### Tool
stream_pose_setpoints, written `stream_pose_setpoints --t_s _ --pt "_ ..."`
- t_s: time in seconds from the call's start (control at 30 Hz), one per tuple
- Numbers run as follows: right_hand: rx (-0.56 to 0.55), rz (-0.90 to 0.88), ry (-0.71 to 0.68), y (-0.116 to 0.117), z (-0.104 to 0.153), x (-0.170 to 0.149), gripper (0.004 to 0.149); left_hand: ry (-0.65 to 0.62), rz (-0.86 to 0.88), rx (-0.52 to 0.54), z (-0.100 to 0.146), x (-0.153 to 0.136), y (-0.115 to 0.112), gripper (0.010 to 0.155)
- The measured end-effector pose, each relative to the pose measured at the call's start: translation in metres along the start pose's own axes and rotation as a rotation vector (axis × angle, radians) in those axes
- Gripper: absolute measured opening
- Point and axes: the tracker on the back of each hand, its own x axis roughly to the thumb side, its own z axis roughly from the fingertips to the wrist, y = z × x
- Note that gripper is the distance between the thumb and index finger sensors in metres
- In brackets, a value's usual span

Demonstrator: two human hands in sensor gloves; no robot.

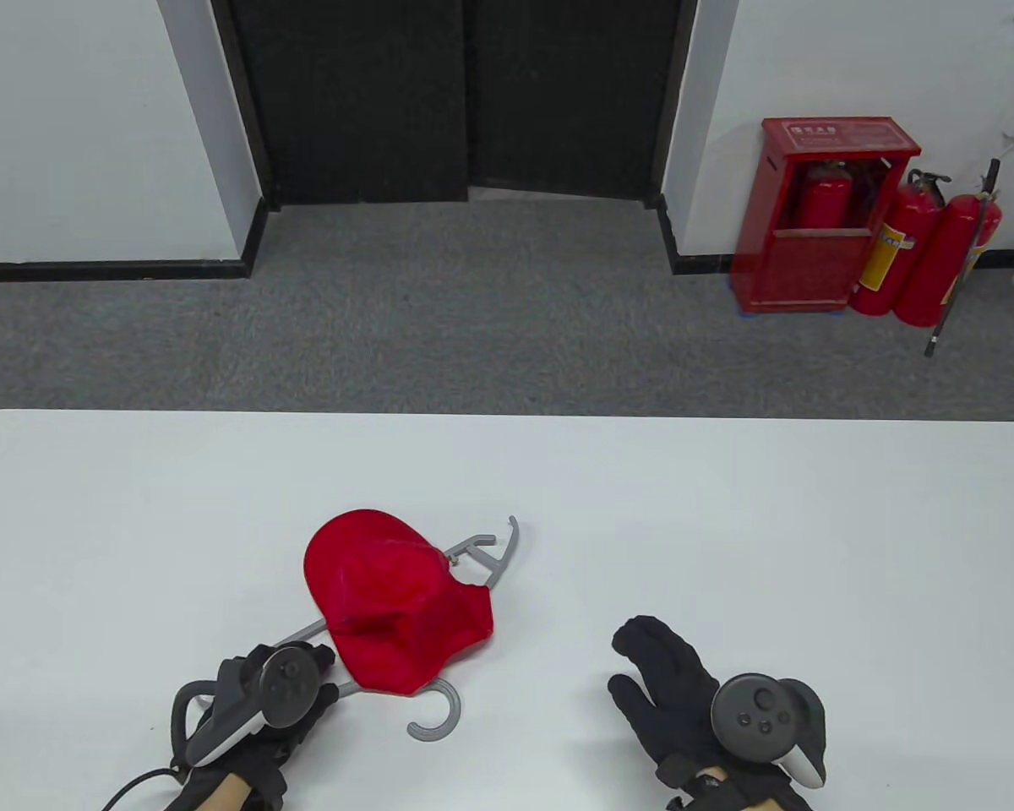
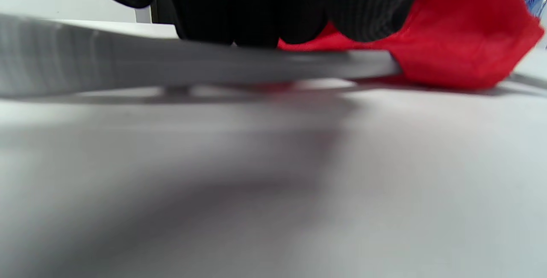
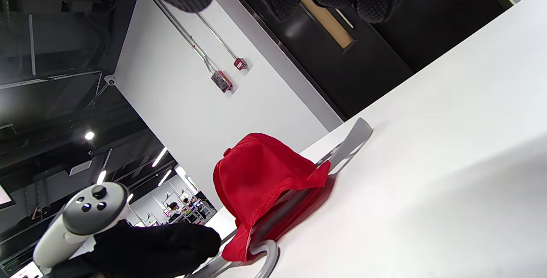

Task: Remove the baseball cap from gray hanger

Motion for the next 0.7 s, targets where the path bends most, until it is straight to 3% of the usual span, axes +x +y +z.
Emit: stream_pose_setpoints --t_s 0.17,0.27,0.43,0.7 --pt "0.012 0.003 -0.004 0.001 -0.001 0.0 0.064 -0.003 -0.055 -0.029 -0.002 0.0 -0.01 0.051" --pt "0.019 -0.004 -0.001 0.001 -0.001 -0.001 0.064 0.0 -0.053 -0.024 -0.002 0.0 -0.01 0.043" --pt "0.013 -0.013 -0.004 0.001 -0.001 0.0 0.063 0.007 -0.038 -0.048 -0.002 -0.002 -0.008 0.042" --pt "0.015 -0.016 -0.002 0.0 -0.001 -0.001 0.063 0.032 0.139 0.038 0.005 -0.012 0.024 0.044"
